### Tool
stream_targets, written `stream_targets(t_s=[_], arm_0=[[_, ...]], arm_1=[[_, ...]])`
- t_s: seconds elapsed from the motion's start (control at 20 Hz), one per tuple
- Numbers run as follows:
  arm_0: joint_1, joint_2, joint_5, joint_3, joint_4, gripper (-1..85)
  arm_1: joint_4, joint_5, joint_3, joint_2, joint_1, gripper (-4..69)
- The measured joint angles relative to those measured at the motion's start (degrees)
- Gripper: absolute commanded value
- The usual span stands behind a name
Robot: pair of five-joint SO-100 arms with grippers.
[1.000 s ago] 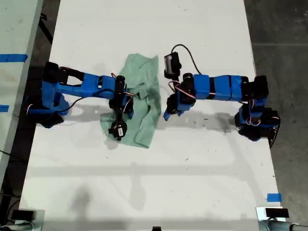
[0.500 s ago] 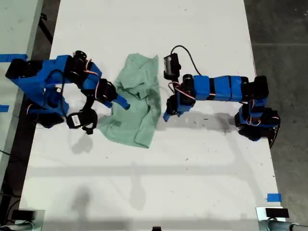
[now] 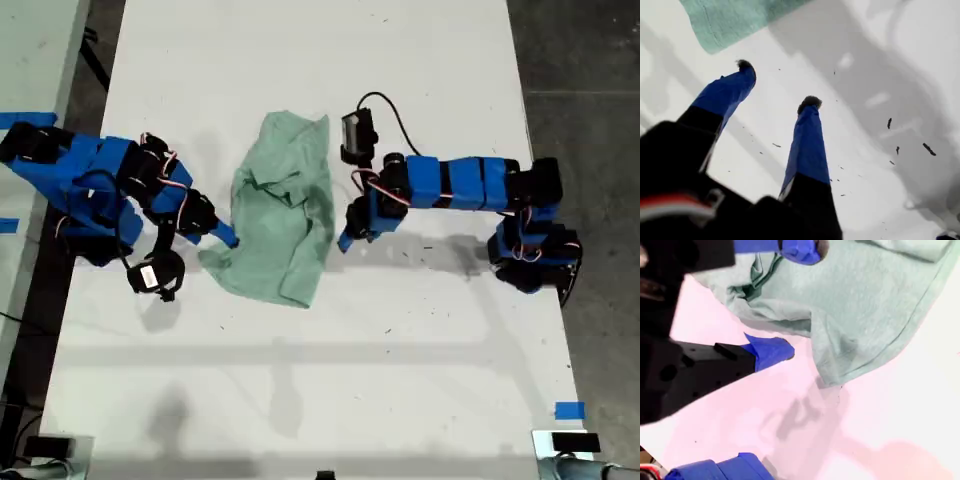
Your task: Fold tshirt
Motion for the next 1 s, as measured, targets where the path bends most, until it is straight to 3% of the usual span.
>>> stream_targets(t_s=[0.35, 0.7, 0.75, 0.85, 1.0], arm_0=[[-1.7, 7.6, 0.2, 25.0, -13.9, 27.2], [-3.8, 7.4, 3.6, 31.8, -23.5, 25.4], [-3.7, 6.9, 3.8, 31.9, -24.3, 22.2], [-2.5, 5.6, 3.7, 31.9, -26.7, 0.1], [0.7, 2.8, 2.5, 31.9, -30.1, 0.1]], arm_1=[[-0.1, 1.5, 0.0, 0.0, -1.5, 22.0], [-0.4, 1.8, 0.0, 0.0, -1.6, 22.0], [-0.4, 1.8, 0.0, 0.0, -1.6, 22.1], [-0.4, 1.8, 0.0, 0.0, -1.6, 22.1], [-0.8, 1.8, 0.0, 0.0, -1.7, 22.1]])
